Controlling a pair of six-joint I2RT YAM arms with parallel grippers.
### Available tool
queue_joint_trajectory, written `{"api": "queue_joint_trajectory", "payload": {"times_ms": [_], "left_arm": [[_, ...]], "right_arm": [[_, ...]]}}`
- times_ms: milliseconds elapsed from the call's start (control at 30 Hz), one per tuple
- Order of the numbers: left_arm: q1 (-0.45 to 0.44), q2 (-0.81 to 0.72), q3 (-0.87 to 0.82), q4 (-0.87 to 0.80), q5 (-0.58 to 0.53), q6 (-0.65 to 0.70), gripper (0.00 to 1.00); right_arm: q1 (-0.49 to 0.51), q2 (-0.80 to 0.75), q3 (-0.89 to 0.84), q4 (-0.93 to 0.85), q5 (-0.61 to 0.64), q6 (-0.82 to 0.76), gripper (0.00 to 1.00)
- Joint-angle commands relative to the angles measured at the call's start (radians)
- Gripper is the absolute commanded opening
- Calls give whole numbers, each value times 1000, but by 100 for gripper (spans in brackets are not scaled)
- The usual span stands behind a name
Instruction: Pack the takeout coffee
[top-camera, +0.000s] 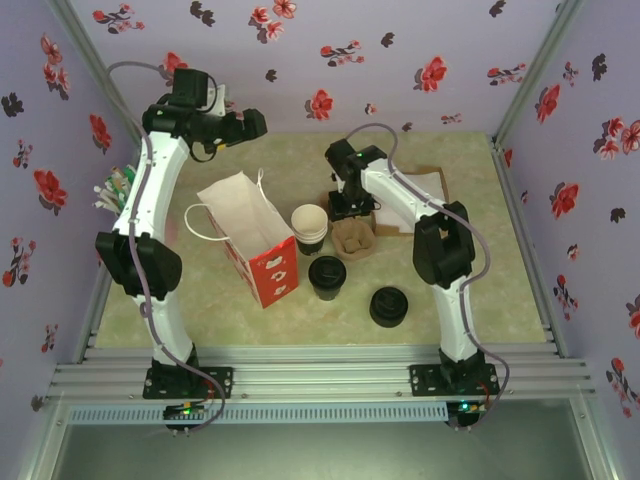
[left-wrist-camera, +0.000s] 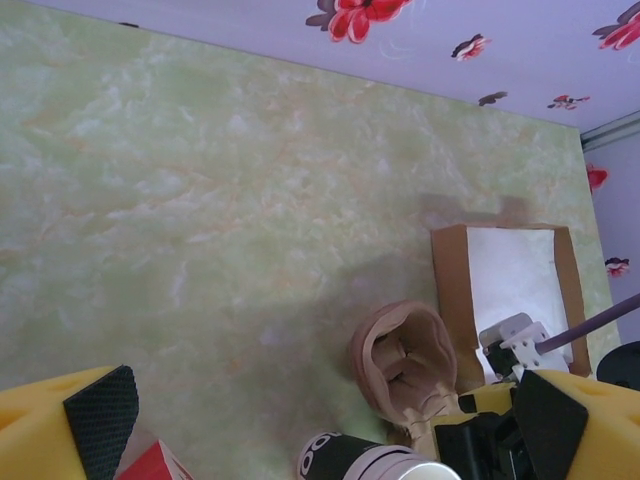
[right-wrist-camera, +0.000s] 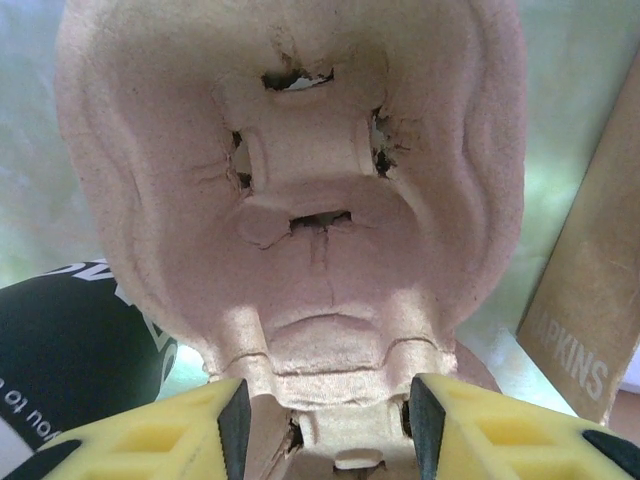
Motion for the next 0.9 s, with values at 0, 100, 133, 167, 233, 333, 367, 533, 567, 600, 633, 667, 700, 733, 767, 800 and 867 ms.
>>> {"api": "queue_joint_trajectory", "payload": {"times_ms": [0,100,133,167,233,333,367,533,567,600,633,667,700,733,767,800,867], "left_arm": [[-6,-26,-10,22,19,-3,99],[-7,-24,-12,23,18,-2,99],[-7,-23,-11,23,18,-2,99],[-7,-22,-11,22,19,-2,99],[-7,-23,-12,22,19,-2,99],[-6,-21,-12,24,20,-4,99],[-7,-21,-11,26,22,-3,99],[-7,-23,-14,24,31,-2,99],[-7,-22,-13,24,31,-2,99],[-7,-23,-15,24,32,-2,99],[-7,-23,-16,24,33,-2,99],[-7,-25,-17,24,33,-2,99],[-6,-26,-19,24,35,-2,99],[-7,-27,-20,23,37,-2,99],[-6,-28,-22,23,40,-1,99],[-7,-28,-24,25,41,-2,99],[-7,-32,-27,27,45,-3,99]], "right_arm": [[5,35,32,-31,3,-19,47],[8,42,40,-36,7,-21,47],[8,46,41,-38,10,-22,47],[8,49,45,-41,14,-22,47],[8,53,50,-47,19,-26,47],[8,56,54,-49,21,-27,48],[8,58,56,-50,20,-29,48],[8,65,60,-50,16,-30,46],[8,65,61,-50,16,-30,45],[8,66,61,-50,15,-29,44],[8,68,61,-51,15,-30,44],[8,68,61,-50,15,-30,44],[8,67,61,-51,15,-30,44],[8,68,61,-51,15,-30,43],[8,67,61,-51,15,-30,43],[8,67,62,-52,15,-30,43],[8,68,60,-52,15,-30,44]]}}
